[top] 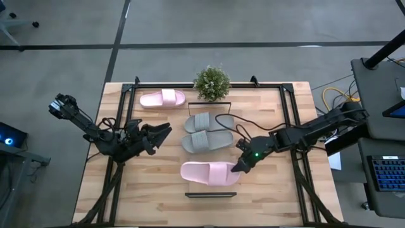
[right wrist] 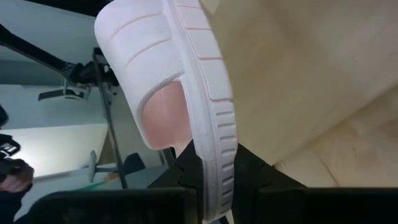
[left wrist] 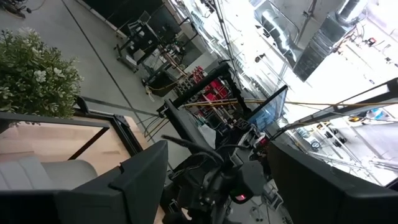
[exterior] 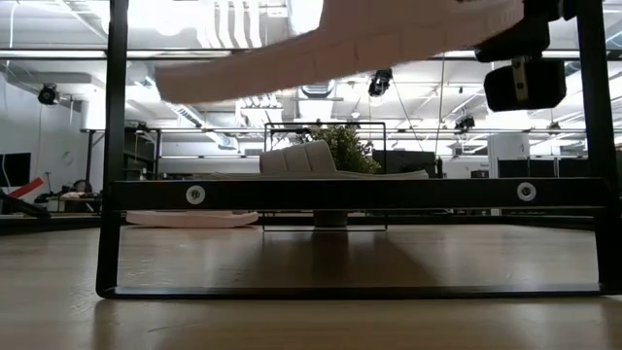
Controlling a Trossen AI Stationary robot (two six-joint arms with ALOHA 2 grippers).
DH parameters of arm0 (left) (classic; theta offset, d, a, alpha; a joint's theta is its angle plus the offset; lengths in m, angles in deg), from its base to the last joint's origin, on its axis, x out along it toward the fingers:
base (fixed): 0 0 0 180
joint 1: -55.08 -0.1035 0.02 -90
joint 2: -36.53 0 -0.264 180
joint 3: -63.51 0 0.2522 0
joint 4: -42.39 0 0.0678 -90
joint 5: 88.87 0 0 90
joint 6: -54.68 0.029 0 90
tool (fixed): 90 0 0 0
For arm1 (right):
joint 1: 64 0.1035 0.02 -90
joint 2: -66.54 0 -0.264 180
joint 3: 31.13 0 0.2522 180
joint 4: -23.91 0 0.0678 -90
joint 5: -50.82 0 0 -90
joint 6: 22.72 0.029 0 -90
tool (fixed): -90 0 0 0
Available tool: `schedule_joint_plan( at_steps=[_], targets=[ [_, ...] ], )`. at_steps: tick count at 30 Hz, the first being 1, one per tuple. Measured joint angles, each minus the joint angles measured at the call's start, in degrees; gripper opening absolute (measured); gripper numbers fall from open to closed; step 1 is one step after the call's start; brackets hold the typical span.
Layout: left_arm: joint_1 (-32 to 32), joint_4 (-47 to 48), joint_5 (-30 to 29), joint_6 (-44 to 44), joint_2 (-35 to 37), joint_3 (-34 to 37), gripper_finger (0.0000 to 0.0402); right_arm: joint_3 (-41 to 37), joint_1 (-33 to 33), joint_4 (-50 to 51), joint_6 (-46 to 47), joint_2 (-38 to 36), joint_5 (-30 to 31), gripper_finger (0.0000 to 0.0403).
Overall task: Pick and place slides into the shelf
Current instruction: Put the bottom pink slide on the shelf
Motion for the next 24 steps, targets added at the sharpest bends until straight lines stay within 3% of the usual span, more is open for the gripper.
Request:
schedule_joint_plan(
  at_steps=[16, 24],
  targets=[
    [0.0, -0.71, 0.35, 0.44, 0.15, 0.0, 0.0261, -1.4, 3.91, -0.51, 1.73, 1.19, 0.56, 0.0033],
    [0.0, -1.05, 0.73, 0.51, 0.17, 0.0, 0.0261, -1.44, 4.24, -7.49, 2.24, 4.98, -0.02, 0.0033]
  ],
)
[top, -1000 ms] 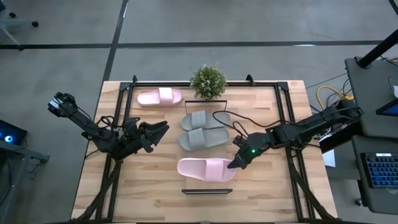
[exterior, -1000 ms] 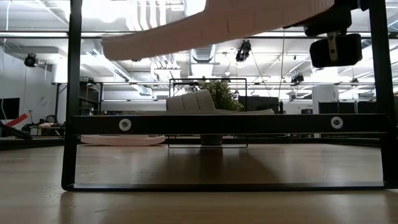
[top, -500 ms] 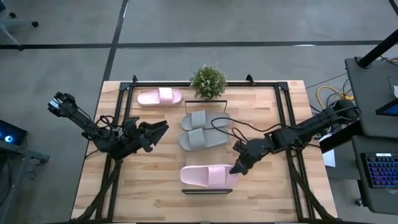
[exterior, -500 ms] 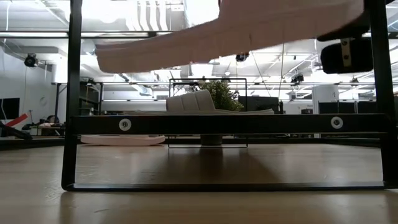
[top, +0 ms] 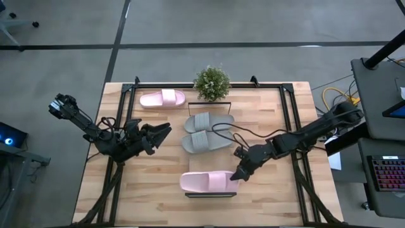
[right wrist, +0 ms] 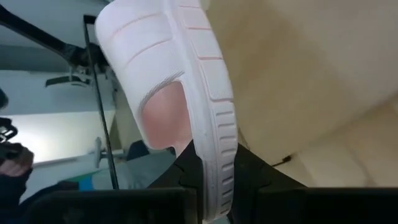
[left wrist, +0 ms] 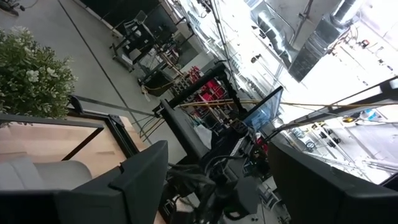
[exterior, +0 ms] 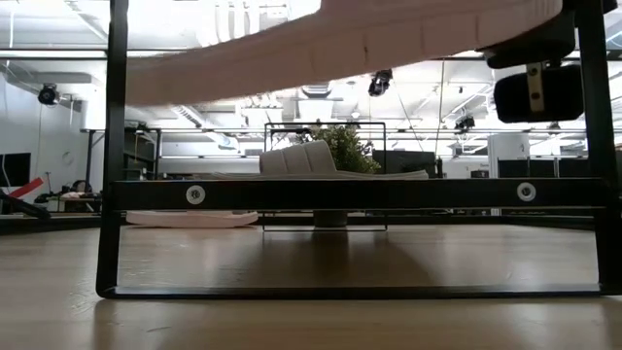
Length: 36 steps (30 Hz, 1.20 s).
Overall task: Pick and place slides into the shelf
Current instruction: Put the bottom pink slide on the shelf
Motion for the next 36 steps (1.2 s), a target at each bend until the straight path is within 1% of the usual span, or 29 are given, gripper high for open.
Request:
schedule_joint_plan(
  at_steps=[5, 10, 17, 29, 33, 36],
  targets=[
    [0.0, -2.19, 0.67, 2.06, 0.0, 0.0, 0.0261, -0.07, 0.6, -4.65, 1.09, 4.06, -1.28, 0.0033],
    [0.0, -4.98, 1.1, 4.49, 0.0, 0.0, 0.0261, -0.07, 1.1, -5.1, 1.47, 6.16, -1.19, 0.0033],
    [0.0, -4.74, 2.35, 4.39, -0.12, 0.0, 0.0261, -0.44, 1.08, -3.9, 1.33, 5.83, -1.04, 0.0033],
    [0.0, -4.62, 2.39, 4.36, -0.13, 0.0, 0.0261, -0.68, 1.3, -3.66, 1.52, 5.74, -1.0, 0.0033],
    [0.0, -4.62, 2.39, 4.33, -0.13, 0.0, 0.0261, -0.68, 1.34, -2.69, 3.01, 5.74, -0.88, 0.0033],
    [0.0, -4.62, 2.55, 4.32, -0.13, 0.0, 0.0261, -0.68, 1.59, -2.52, 4.49, 5.74, 0.54, 0.0033]
  ],
)
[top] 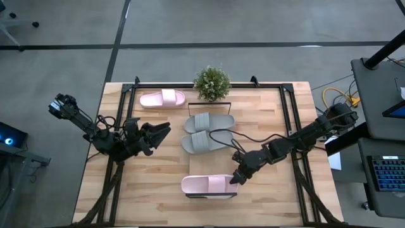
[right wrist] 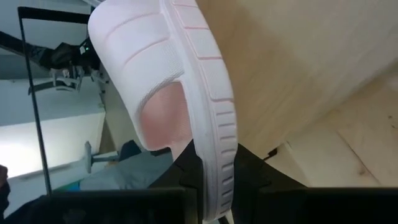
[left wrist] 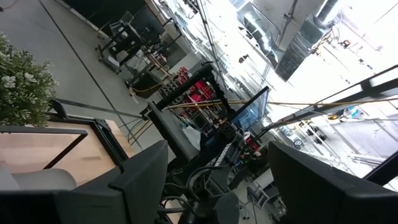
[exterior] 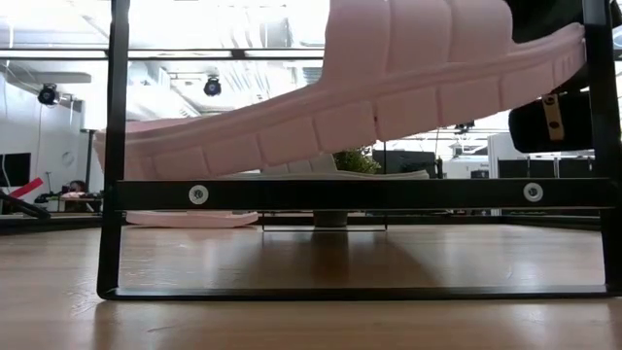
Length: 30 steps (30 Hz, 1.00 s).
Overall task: Pick and place slides into the shelf
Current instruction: Put the bottom pink slide on the shelf
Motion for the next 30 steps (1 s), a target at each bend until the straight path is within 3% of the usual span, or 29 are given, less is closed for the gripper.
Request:
schedule_joint_plan(
  at_steps=[18, 30],
  targets=[
    [0.0, -0.02, 0.06, 0.03, 0.0, 0.0, 0.0261, -0.02, 0.16, 3.37, -0.68, 0.0, 1.51, 0.0033],
    [0.01, 0.0, 0.06, 0.07, 0.02, 0.0, 0.0261, 0.02, 0.58, 2.73, -1.8, 2.43, 1.64, 0.0058]
  ],
)
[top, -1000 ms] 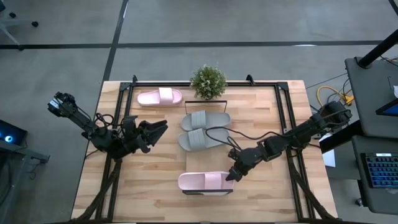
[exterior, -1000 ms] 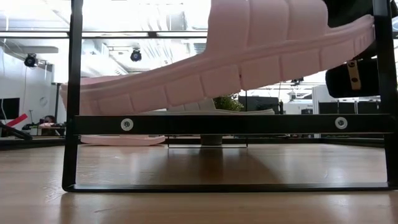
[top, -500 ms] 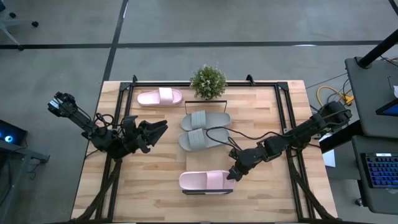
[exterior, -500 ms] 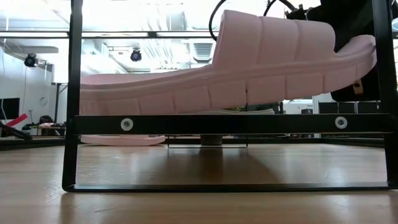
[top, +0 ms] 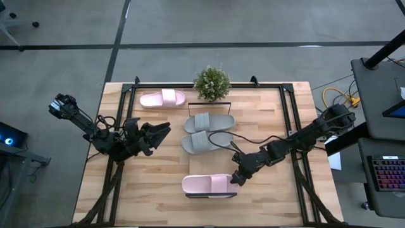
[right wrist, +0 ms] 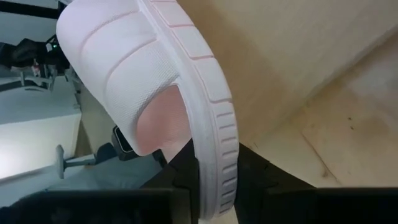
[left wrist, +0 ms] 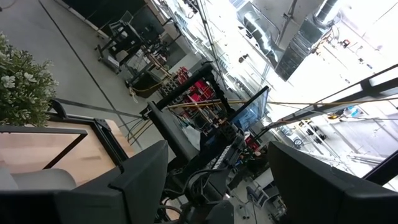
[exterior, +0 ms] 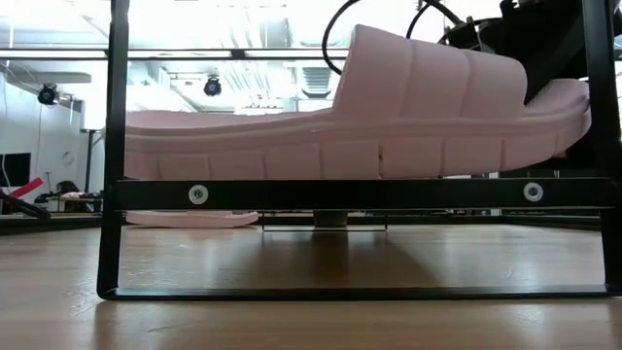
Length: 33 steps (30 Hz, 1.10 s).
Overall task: Pick and place slides into the shelf
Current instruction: Put the bottom pink slide on the shelf
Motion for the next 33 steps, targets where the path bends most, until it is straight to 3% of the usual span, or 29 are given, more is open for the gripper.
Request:
schedule_joint_plan(
  at_steps=[10, 24, 33],
  targets=[
    [0.0, -0.02, 0.0, -0.02, 0.0, 0.0, 0.0261, 0.02, 0.02, 0.13, -2.85, -0.19, 0.42, 0.0066],
    [0.01, 0.15, 0.0, 0.02, 0.0, 0.0, 0.0261, 0.02, 0.02, 0.3, -3.41, -0.17, 0.35, 0.0148],
    [0.01, 0.22, 0.02, 0.07, 0.0, 0.0, 0.0261, 0.0, 0.02, 4.66, -4.24, -0.17, -0.36, 0.015]
  ],
)
